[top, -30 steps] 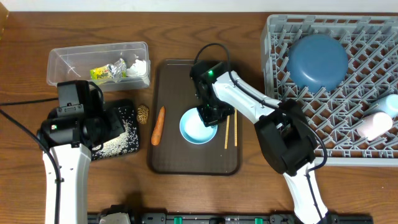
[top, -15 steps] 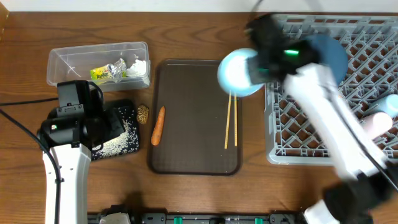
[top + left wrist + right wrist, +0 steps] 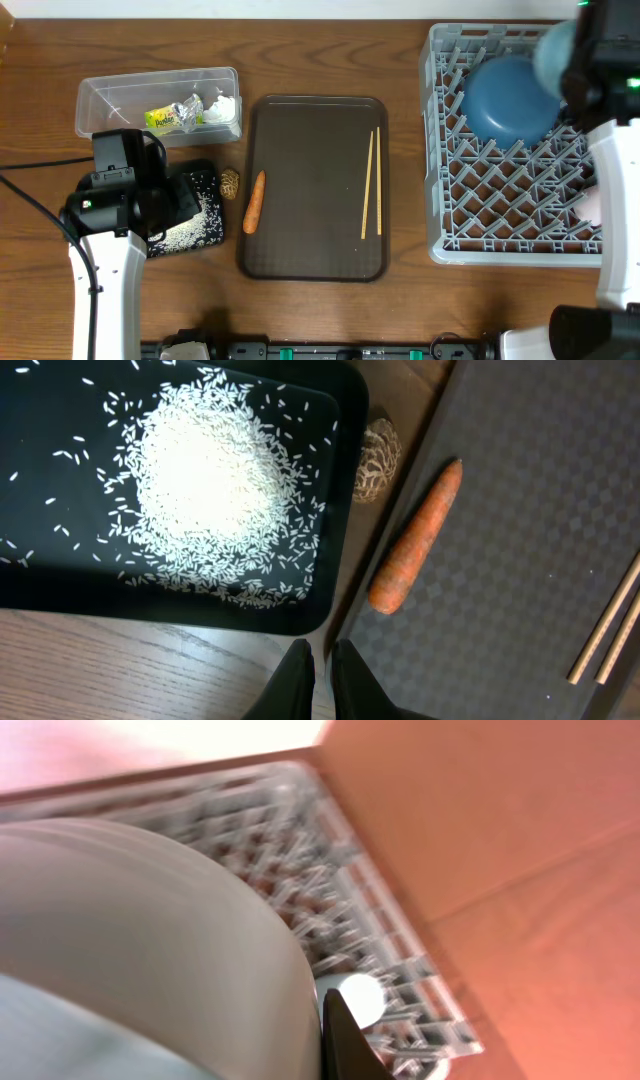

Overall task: Sort waste into correct bins and load items into the dishwasher rack
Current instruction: 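Carry the white bowl right and place it in the dish rack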

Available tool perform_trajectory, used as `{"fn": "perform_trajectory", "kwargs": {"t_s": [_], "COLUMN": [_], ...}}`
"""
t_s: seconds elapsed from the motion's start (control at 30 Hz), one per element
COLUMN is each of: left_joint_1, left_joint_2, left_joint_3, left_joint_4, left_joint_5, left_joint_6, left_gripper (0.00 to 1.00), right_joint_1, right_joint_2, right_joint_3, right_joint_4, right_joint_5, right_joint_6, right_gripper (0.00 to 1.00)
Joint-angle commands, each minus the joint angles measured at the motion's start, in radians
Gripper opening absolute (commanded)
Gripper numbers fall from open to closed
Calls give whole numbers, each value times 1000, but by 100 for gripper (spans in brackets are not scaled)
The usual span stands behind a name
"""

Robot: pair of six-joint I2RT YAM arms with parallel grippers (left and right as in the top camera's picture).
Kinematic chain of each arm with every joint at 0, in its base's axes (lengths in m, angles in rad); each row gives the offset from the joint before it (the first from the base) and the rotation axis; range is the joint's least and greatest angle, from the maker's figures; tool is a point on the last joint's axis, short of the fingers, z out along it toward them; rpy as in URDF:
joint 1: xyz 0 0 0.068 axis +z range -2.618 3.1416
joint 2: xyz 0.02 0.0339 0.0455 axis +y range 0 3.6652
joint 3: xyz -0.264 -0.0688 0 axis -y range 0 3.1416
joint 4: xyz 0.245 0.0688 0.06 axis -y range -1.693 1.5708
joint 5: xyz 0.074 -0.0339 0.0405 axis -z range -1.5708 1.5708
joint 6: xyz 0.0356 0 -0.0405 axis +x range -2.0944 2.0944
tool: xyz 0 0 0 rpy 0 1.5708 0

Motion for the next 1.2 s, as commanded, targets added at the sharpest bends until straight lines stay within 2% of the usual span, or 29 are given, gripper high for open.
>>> {"fn": "perform_trajectory", "kwargs": {"t_s": [0.0, 0.33, 0.53, 0.83, 1.17], "left_joint_1": [5, 5, 5, 5, 5], "left_joint_2": [2, 2, 2, 2, 2], "left_joint_3": [10, 10, 10, 10, 10], "left_joint_4": [-5, -14, -15, -15, -14], "left_joint_5": [-8, -8, -8, -8, -8], "left_joint_6": [1, 1, 1, 0, -3], "left_gripper": [9, 9, 9, 8, 7], "right_joint_1": [-64, -178, -252, -297, -280], "right_joint_2": [39, 241, 375, 526, 694], "right_joint_3": [0, 0, 0, 0, 0], "right_joint_4": [49, 237, 449, 841, 912], "right_joint_5": [153, 574, 694, 652, 559], "right_joint_6": [-19, -16, -201, -492, -504], "right_gripper": [1, 1, 1, 1, 1]}}
